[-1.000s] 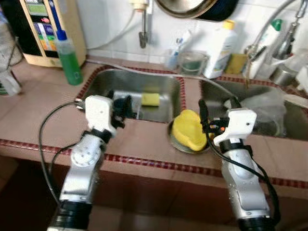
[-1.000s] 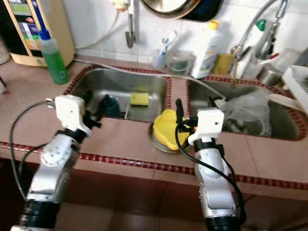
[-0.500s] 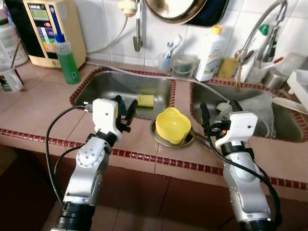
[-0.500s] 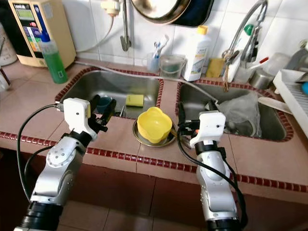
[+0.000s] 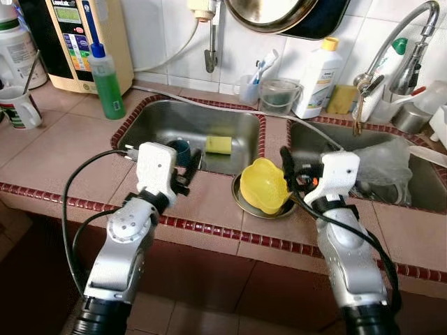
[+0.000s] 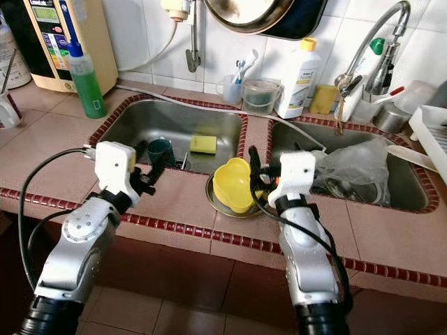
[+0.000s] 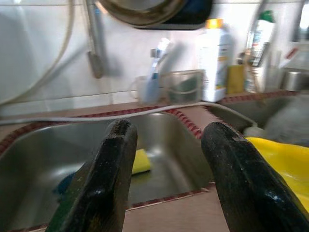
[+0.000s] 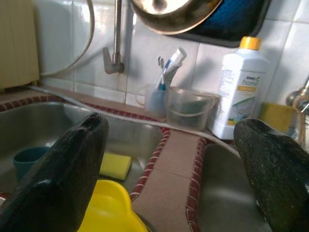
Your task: Kitchen organization
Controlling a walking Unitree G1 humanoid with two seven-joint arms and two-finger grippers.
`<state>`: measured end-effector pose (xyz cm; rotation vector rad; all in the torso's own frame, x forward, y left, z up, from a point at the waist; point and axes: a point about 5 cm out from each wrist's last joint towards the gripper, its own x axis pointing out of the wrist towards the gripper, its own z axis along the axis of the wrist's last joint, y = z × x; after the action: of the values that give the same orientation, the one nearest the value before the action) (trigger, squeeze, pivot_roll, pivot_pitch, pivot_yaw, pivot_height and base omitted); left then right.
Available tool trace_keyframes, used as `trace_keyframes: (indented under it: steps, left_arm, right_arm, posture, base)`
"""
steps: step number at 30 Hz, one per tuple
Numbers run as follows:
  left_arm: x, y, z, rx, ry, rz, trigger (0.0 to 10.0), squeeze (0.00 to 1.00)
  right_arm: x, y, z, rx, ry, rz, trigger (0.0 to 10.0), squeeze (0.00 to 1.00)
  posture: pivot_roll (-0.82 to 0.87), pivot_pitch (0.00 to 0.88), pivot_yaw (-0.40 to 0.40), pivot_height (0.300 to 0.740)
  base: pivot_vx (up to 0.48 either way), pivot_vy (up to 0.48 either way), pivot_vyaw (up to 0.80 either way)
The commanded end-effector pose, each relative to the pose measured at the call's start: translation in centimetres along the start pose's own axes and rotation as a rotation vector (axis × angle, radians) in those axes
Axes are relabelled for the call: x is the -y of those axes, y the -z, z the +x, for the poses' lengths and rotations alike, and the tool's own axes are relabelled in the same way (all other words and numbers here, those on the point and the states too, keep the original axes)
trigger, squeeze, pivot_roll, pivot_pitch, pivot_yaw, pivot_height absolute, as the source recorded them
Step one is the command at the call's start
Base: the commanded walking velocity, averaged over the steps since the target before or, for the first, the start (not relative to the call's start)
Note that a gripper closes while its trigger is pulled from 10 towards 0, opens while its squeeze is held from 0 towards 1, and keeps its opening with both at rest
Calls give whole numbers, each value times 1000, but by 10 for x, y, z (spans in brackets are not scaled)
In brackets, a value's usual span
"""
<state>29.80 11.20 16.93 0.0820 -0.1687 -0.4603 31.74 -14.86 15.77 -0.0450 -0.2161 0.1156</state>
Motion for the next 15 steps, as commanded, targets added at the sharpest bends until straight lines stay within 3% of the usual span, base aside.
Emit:
trace_keyframes:
  steps: [1, 6, 15]
  left_arm:
    - [6, -5, 0, 10, 38, 0, 10000, 0]
    - [17, -6, -6, 7, 120, 32, 10000, 0]
    - [25, -2, -9, -13, 140, 56, 10000, 0]
  right_arm:
    - [5, 1, 2, -19, 7, -6, 10000, 0]
    - [9, 1, 11, -94, -5, 105, 10000, 0]
    - [13, 18, 13, -252, -31, 169, 10000, 0]
  posture:
    - [63, 0, -43, 740]
    - [66, 0, -61, 740]
    - [64, 0, -62, 740]
  base:
    - [0, 0, 0]
    - [0, 0, 0]
    - [0, 0, 0]
